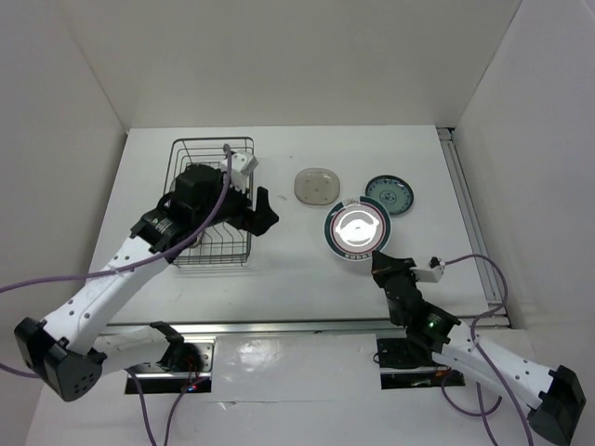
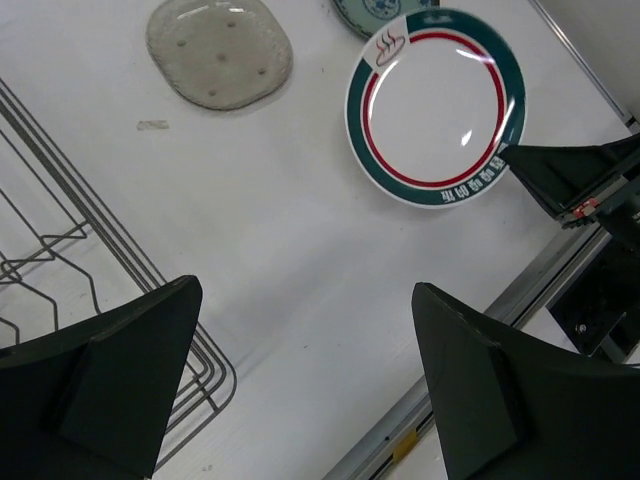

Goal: Load the plates into the dish rack

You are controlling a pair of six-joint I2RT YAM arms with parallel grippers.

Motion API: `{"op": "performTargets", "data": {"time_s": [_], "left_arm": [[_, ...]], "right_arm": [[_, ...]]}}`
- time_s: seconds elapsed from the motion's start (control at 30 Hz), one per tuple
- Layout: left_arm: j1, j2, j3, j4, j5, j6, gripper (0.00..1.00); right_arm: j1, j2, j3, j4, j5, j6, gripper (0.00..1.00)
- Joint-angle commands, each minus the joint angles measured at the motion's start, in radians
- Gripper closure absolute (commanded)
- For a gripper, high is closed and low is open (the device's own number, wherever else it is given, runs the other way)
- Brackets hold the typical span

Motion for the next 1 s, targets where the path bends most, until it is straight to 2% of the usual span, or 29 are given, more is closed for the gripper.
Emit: {"op": "performTargets", "data": {"time_s": [0.0,0.17,0.33,0.47,0.67,0.77,0.8,0.83,0.93,0.97], "left_arm": [[-0.005,0.084,0.081,0.023,0.063,0.006,0.00],[-0.005,0.169,0.091,0.055,0.100,-0.023,0.00],[0.005,0.205,0.068,0.066,0.140,-0.023,0.00],[0.015,0.203,0.045,0.096,0.183,-0.032,0.00],[0.044,0.203,0.035,0.105,0.194,-0.032,0.00],[0.044,0.203,0.035,0.105,0.206,-0.032,0.07],[0.054,0.203,0.035,0.105,0.206,-0.032,0.14],[0.054,0.203,0.035,0.105,0.220,-0.032,0.46],[0.054,0.212,0.035,0.105,0.220,-0.032,1.00],[0.054,0.212,0.046,0.105,0.220,-0.032,1.00]], "right_arm": [[0.007,-0.028,-0.039,0.402,-0.059,-0.394,1.00],[0.007,0.074,-0.066,0.778,-0.320,-0.548,1.00],[0.007,0.234,-0.043,1.039,-0.529,-0.623,1.00],[0.007,0.328,-0.020,1.133,-0.612,-0.634,1.00],[0.007,0.334,-0.011,1.184,-0.669,-0.634,1.00],[0.007,0.293,-0.011,1.148,-0.678,-0.645,1.00],[0.007,0.292,-0.002,1.138,-0.687,-0.645,1.00],[0.007,0.283,-0.002,1.138,-0.698,-0.645,1.00],[0.007,0.292,0.018,1.124,-0.709,-0.656,1.00],[0.007,0.292,0.027,1.115,-0.709,-0.656,1.00]]}}
